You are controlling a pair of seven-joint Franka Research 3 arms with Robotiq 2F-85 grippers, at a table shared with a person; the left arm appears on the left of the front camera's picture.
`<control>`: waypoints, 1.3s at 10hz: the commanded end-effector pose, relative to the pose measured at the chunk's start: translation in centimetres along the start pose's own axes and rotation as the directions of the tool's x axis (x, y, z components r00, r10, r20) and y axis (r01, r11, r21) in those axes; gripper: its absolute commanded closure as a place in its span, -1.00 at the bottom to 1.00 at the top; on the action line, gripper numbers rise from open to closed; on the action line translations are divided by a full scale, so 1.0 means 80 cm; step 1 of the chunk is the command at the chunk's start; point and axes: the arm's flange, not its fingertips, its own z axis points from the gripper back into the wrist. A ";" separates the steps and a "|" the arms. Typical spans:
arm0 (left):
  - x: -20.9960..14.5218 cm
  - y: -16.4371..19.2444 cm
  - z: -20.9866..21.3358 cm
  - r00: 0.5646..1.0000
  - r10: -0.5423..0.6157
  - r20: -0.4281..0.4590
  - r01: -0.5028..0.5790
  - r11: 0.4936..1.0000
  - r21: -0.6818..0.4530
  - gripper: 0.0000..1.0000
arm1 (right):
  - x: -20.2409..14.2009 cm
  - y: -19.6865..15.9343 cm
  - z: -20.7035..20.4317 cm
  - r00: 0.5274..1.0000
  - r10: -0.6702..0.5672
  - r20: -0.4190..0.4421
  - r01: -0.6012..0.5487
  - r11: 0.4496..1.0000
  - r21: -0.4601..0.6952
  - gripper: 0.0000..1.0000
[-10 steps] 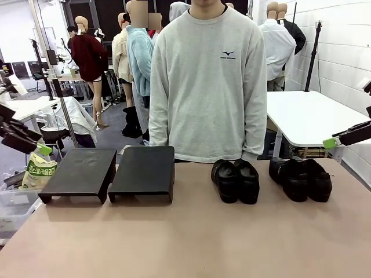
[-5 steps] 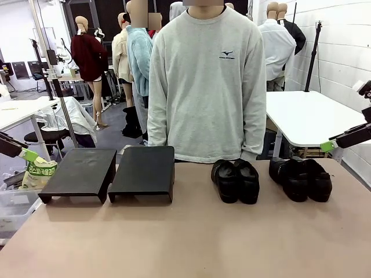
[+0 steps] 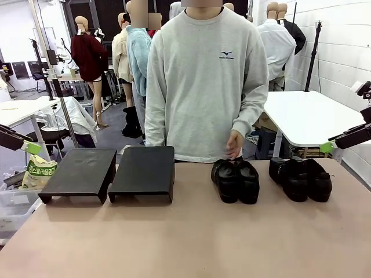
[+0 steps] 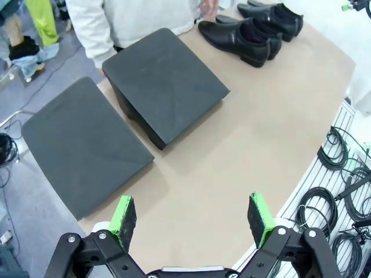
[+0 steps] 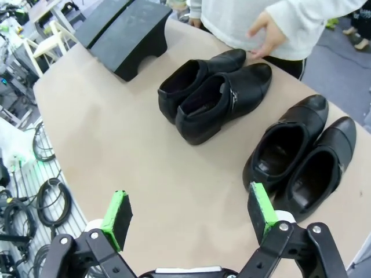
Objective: Organize the shoes by placing them on the stand.
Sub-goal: Pick up one Shoe and place it in the middle of the table.
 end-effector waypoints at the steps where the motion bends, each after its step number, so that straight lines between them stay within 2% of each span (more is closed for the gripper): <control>1: -0.035 -0.032 -0.019 0.998 -0.026 0.049 0.025 1.000 0.008 -1.00 | 0.000 -0.005 -0.002 1.000 0.024 0.014 -0.024 1.000 0.013 -1.00; 5: -0.033 -0.035 -0.011 0.996 -0.033 0.088 0.031 0.999 0.027 -1.00 | 0.000 -0.001 -0.009 0.999 0.036 0.009 -0.036 0.999 0.016 -1.00; 6: -0.031 -0.033 -0.015 0.996 0.000 0.091 -0.003 1.000 0.027 -1.00 | 0.001 -0.002 -0.016 1.000 0.017 0.018 -0.017 1.000 0.021 -1.00; 7: 0.005 -0.003 0.016 0.999 -0.015 0.043 0.014 1.000 0.028 -1.00 | 0.000 0.003 -0.003 1.000 0.018 -0.010 -0.018 1.000 -0.002 -1.00; 13: 0.005 -0.003 0.016 0.999 -0.015 0.043 0.014 1.000 0.028 -1.00 | 0.000 0.003 -0.003 1.000 0.018 -0.010 -0.018 1.000 -0.002 -1.00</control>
